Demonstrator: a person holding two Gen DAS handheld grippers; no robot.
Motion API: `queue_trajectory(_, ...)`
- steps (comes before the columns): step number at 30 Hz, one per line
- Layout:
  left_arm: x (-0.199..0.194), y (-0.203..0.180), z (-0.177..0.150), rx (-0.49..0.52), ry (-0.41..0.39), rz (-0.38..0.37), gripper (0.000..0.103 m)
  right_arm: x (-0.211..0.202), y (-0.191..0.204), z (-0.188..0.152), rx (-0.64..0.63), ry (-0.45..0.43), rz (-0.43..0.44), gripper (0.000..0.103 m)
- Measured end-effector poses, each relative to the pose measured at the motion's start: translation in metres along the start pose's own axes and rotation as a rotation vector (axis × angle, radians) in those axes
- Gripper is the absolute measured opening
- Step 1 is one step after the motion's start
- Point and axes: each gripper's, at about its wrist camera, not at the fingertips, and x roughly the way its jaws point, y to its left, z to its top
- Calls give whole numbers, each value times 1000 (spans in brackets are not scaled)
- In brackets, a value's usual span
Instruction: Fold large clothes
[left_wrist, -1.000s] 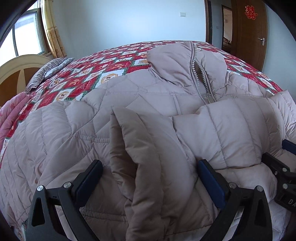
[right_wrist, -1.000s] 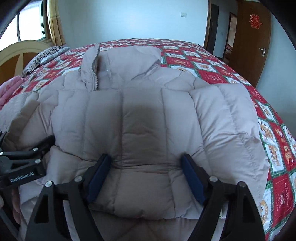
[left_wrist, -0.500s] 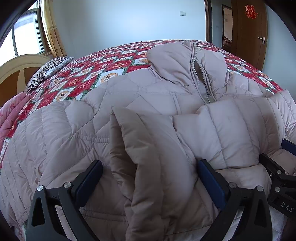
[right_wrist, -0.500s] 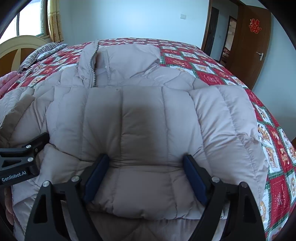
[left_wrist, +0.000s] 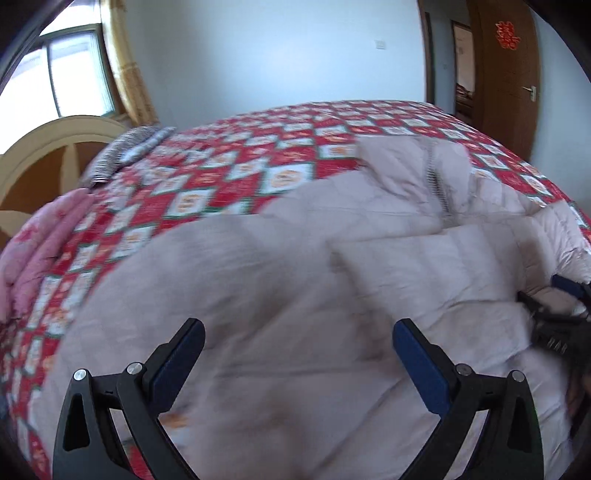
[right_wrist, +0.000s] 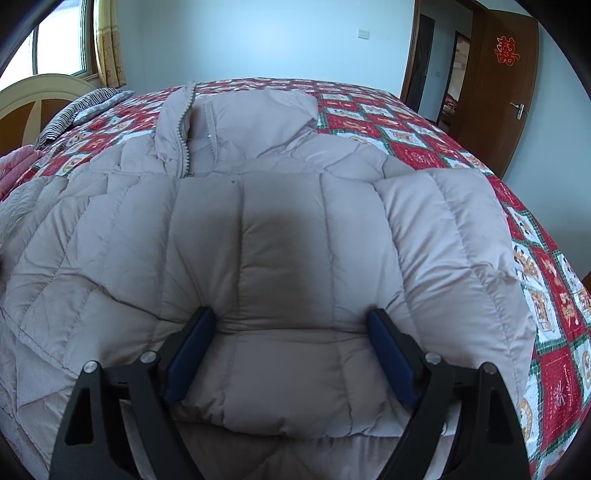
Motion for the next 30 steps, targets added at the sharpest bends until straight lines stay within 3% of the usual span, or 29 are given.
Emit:
queue_trajectory(3, -14, 63, -26, -29, -3, 119, 102, -1, 0, 0, 2, -3, 3, 88)
queue_trajectory(7, -29, 152, -66, -101, 18, 331, 102, -2, 1, -1, 3, -7, 3, 88)
queue_trajectory(11, -52, 237, -107, -253, 34, 473, 102, -3, 1, -1, 3, -11, 2, 88)
queue_trajectory(15, -54, 280, -138, -351, 93, 451, 102, -4, 2, -1, -1, -13, -4, 88)
queue_trajectory(20, -36, 284, -157, -412, 127, 360, 99, -6, 2, -2, -4, -17, -11, 89)
queue_trajectory(21, -32, 281, -159, -411, 130, 349, 86, -6, 2, -2, -4, -18, -12, 89)
queue_trajectory(22, -27, 277, -158, -405, 137, 324, 66, -6, 3, -3, -4, -18, -13, 89)
queue_trajectory(23, -23, 273, -157, -397, 142, 309, 58, -6, 3, -3, -4, -19, -15, 89)
queue_trajectory(25, -19, 267, -151, -352, 145, 327, 14, -6, 3, -3, -4, -20, -14, 89)
queue_trajectory(30, -38, 283, -130, -341, 110, 372, 6, -13, -5, -1, 13, -7, 42, 89)
